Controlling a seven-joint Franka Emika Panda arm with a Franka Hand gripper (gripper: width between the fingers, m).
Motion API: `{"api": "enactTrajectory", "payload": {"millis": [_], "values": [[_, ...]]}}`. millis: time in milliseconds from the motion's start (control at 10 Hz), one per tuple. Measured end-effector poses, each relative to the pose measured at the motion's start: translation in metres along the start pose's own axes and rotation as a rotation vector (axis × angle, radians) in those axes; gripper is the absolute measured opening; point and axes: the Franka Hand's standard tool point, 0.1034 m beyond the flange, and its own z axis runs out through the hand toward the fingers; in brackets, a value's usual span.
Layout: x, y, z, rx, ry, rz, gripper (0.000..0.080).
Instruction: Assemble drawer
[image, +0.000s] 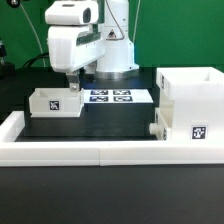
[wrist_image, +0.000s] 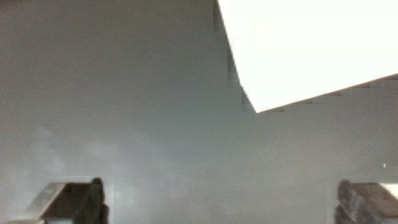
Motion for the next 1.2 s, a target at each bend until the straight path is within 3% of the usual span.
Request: {"api": "enactTrajectory", "payload": {"millis": [400, 600, 800, 1000, 1200], "values": [[-0.001, 0.001, 0.000, -0.004, 0.009, 0.266, 0.0649], [-0.014, 0.000, -0.001, -0.060, 0.040, 0.489, 0.0649], [-0.026, -0.013, 0.002, -0.088, 0.066, 0.688, 0.0649], [-0.034, -0.024, 0.008, -0.082, 0.075, 0.861, 0.0649], [-0.039, -0.036, 0.018, -0.048, 0.073, 1.024, 0.0649]]}}
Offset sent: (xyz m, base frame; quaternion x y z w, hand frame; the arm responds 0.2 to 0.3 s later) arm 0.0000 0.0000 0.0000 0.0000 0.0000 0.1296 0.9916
